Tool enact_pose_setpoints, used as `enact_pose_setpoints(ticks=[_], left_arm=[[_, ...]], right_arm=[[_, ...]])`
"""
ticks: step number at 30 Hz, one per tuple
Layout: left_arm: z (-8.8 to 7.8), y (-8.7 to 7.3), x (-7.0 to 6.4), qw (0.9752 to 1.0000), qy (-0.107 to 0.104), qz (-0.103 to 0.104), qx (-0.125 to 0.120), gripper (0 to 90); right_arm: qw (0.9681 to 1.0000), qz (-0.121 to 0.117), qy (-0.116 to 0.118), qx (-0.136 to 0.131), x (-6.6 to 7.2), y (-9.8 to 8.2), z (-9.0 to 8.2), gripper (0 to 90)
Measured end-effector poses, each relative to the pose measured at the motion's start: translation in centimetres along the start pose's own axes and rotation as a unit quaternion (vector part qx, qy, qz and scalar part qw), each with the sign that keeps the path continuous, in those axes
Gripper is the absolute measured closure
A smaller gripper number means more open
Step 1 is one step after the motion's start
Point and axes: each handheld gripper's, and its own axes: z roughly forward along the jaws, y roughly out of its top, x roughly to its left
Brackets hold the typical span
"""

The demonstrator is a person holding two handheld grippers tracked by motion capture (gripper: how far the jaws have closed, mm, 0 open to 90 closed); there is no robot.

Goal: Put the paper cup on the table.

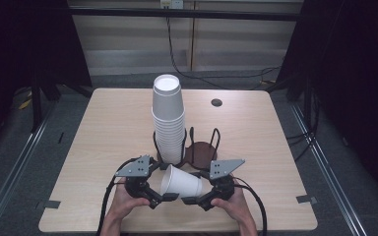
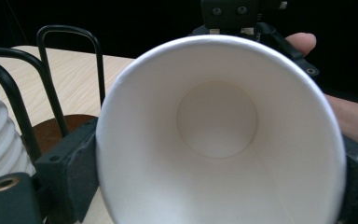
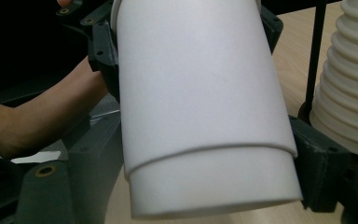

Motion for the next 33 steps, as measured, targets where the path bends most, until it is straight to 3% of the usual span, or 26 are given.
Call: enact_pose_setpoints(ticks=[6, 10, 13, 17, 22, 25, 29, 33], left_arm=[[0.0, 0.2, -0.2, 1.0000, 0.004, 0.004, 0.006, 10.2], [-0.2, 0.4, -0.2, 0.9999, 0.008, 0.005, 0.010, 10.2], [-0.3, 0.4, 0.0, 0.9998, 0.015, 0.002, 0.015, 10.2], [-0.8, 0.5, -0.1, 0.9991, 0.033, -0.004, 0.027, 10.1], [-1.4, 0.7, -0.2, 0.9988, 0.039, -0.002, 0.029, 10.0], [-1.8, 0.7, -0.1, 0.9982, 0.050, -0.004, 0.035, 10.0], [-2.1, 0.6, 0.0, 0.9974, 0.056, -0.006, 0.045, 10.0], [-2.3, 0.4, 0.1, 0.9970, 0.057, -0.009, 0.052, 9.9]], right_arm=[[1.0000, -0.001, 0.000, -0.006, 0.0, -0.2, 0.0, 19.6], [0.9999, 0.003, -0.004, -0.012, 0.0, -0.3, -0.1, 13.4], [0.9996, 0.007, -0.006, -0.027, 0.0, -0.5, -0.3, 12.9], [0.9984, 0.008, -0.033, -0.046, 0.0, -0.7, -0.7, 12.7], [0.9968, 0.009, -0.045, -0.066, 0.1, -0.8, -1.2, 12.7], [0.9948, 0.009, -0.067, -0.077, 0.3, -1.0, -1.6, 12.7], [0.9934, 0.002, -0.064, -0.095, 0.4, -1.4, -2.1, 12.5], [0.9898, 0.009, -0.101, -0.100, 0.4, -1.8, -2.6, 12.6]])
